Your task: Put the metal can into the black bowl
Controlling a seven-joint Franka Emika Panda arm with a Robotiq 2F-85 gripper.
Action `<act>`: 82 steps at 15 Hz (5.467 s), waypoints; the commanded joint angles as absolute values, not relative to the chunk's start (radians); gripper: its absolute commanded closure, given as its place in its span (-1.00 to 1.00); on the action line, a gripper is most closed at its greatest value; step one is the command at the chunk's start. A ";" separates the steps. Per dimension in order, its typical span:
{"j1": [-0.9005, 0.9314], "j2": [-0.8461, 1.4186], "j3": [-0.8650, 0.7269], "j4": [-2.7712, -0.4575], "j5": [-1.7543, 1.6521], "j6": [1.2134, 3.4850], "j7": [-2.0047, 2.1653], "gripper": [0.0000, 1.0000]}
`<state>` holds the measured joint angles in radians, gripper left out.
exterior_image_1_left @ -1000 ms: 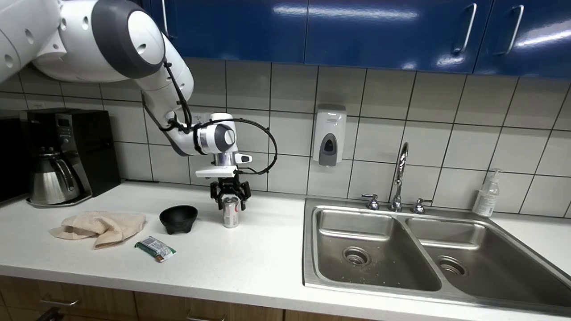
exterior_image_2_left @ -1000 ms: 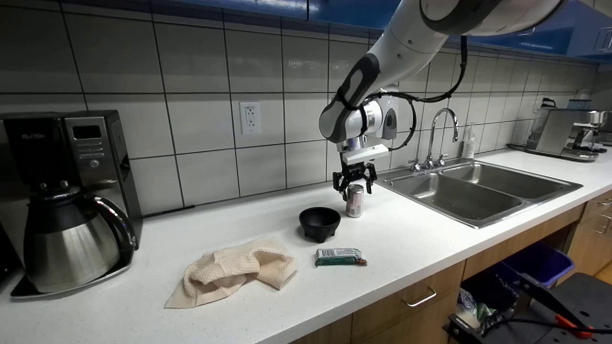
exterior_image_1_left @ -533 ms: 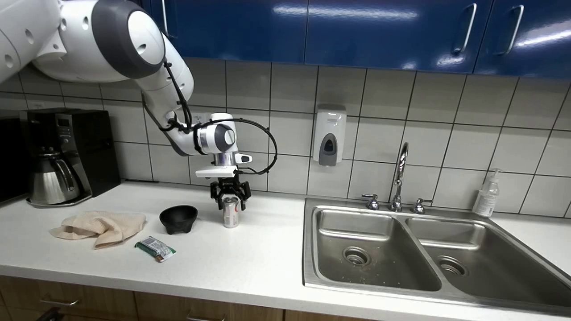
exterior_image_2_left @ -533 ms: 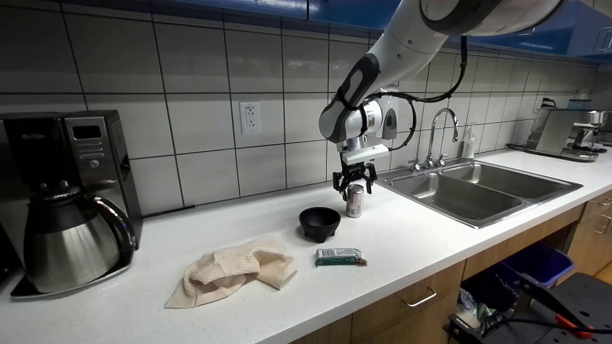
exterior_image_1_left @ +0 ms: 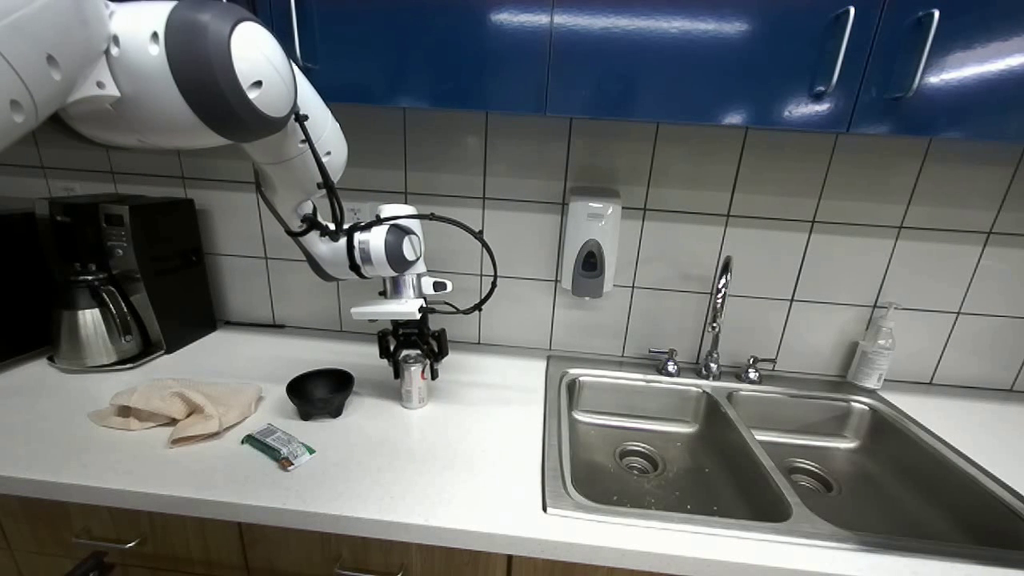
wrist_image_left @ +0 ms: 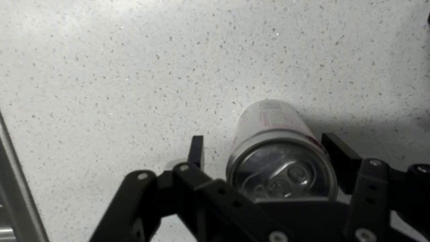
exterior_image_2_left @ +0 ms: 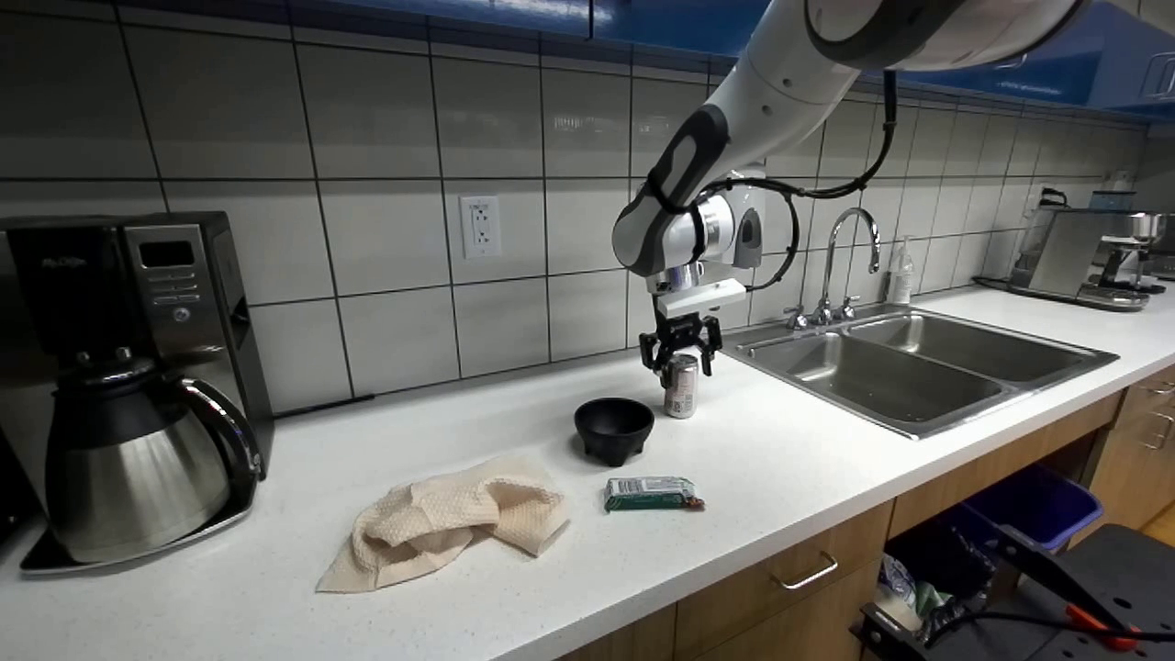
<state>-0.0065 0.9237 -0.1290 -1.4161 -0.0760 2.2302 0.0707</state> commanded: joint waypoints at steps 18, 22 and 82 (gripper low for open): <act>-0.044 0.650 -0.100 -1.700 -0.063 2.405 0.049 0.20; -0.029 0.583 -0.082 -1.791 -0.064 2.446 0.052 0.20; 0.124 0.428 -0.074 -2.056 -0.162 2.600 0.103 -1.00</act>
